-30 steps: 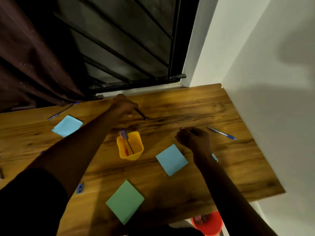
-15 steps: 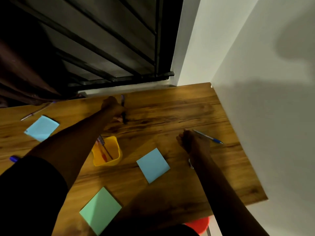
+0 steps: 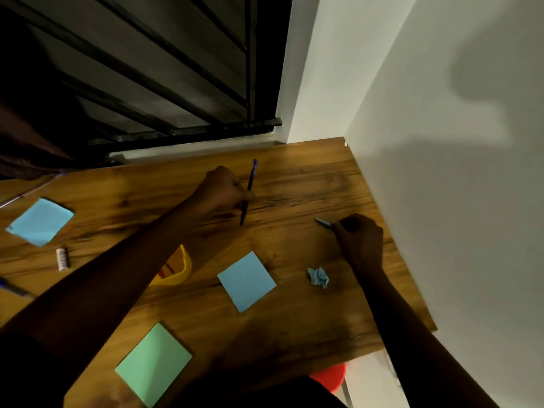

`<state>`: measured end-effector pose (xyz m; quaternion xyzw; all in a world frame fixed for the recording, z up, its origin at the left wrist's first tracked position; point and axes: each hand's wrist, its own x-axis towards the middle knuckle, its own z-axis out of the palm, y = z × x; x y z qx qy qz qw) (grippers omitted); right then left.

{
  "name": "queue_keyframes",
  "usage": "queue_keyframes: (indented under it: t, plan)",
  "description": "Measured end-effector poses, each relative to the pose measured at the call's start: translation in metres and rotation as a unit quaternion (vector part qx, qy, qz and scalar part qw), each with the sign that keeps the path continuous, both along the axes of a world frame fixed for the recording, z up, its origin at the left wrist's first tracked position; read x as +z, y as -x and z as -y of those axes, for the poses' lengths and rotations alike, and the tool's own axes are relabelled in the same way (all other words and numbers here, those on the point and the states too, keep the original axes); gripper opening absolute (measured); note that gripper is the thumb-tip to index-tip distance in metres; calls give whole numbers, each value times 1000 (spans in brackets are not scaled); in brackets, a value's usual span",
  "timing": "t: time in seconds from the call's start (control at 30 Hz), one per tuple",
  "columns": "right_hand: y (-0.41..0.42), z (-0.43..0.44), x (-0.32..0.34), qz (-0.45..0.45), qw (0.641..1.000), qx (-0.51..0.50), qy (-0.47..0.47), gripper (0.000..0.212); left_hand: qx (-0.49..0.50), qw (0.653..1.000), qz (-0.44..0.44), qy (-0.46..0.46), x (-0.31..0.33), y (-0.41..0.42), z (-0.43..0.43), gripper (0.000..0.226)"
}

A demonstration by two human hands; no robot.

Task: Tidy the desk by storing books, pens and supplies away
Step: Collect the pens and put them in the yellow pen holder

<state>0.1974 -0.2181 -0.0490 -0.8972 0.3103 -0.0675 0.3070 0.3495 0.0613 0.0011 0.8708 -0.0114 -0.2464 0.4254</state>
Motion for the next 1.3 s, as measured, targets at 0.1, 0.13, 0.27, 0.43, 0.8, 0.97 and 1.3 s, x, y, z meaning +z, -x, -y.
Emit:
queue_keyframes:
  t: [0.1,0.13,0.27,0.43,0.8,0.97,1.3]
  plan:
    - [-1,13,-8,-48,993,94,59,28,-37,998,35,-27,4,11,6,22]
    - [-2,15,-10,-57,989,119,72,30,-40,998,41,-30,7,15,8,22]
    - [-5,18,-13,-63,979,165,102,17,-23,999,33,22,19,28,12,18]
    - [-19,13,-8,-114,968,181,133,26,7,996,34,80,39,42,11,14]
    - [-56,-70,52,128,947,224,-191,12,115,965,138,188,71,83,-57,15]
    - [-68,-129,76,144,898,236,-343,23,199,932,190,236,77,121,-103,13]
    - [-48,-236,71,95,860,394,-310,18,263,930,249,60,28,176,-167,11]
